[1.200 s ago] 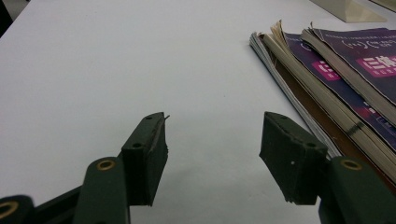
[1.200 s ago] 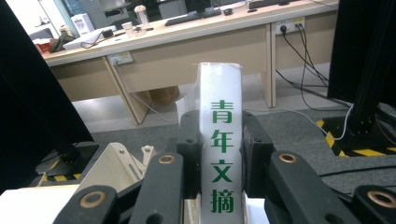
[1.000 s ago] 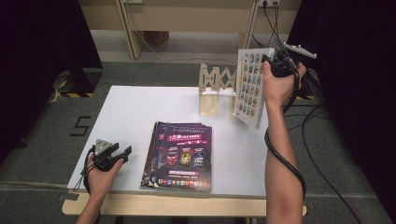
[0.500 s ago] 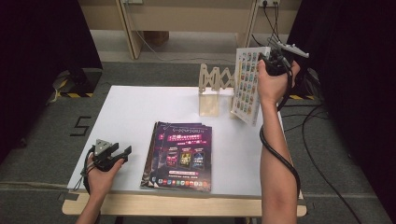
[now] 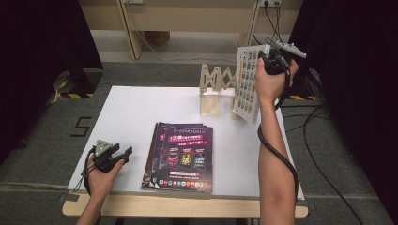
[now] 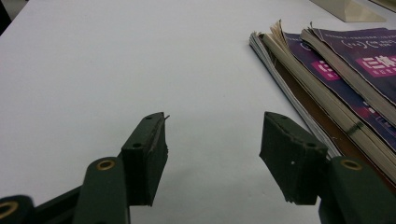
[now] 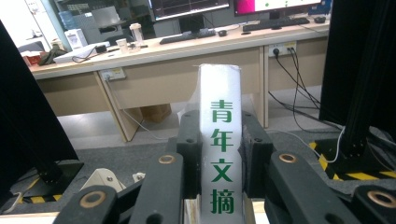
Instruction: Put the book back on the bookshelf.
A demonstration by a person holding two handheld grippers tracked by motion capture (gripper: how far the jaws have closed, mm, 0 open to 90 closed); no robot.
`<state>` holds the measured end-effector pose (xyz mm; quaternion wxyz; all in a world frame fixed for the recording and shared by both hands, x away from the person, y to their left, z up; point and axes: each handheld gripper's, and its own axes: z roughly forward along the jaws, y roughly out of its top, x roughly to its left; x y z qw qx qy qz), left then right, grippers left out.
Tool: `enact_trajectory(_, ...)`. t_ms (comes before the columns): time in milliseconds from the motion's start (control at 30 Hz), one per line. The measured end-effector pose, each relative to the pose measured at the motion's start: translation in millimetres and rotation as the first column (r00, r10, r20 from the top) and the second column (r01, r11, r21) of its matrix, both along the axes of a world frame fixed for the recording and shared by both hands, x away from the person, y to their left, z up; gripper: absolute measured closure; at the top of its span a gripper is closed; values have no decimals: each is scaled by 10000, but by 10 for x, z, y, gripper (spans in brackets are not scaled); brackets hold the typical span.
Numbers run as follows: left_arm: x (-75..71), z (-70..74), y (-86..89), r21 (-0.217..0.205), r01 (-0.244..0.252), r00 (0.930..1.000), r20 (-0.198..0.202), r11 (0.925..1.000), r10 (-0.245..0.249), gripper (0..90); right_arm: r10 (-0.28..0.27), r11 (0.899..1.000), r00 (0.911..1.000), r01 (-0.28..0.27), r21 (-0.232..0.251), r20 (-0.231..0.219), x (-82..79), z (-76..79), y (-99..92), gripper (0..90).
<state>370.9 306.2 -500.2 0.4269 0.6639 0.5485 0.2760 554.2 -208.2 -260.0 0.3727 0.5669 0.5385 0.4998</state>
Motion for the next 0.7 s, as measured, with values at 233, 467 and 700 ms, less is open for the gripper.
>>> enact_trajectory(233,1,-1,-10,62,20,10000,17,10000,-20,402,39,9988,9993,-22,-486,363,-77,-116,59,744)
enact_trajectory(467,2,-2,-11,68,32,10000,15,10000,-32,403,194,9952,9970,-121,-968,746,-181,-292,115,743)
enact_trajectory(700,1,-1,-18,159,57,10000,18,9999,-58,403,202,9904,9911,-19,-1384,1313,-373,-418,143,743)
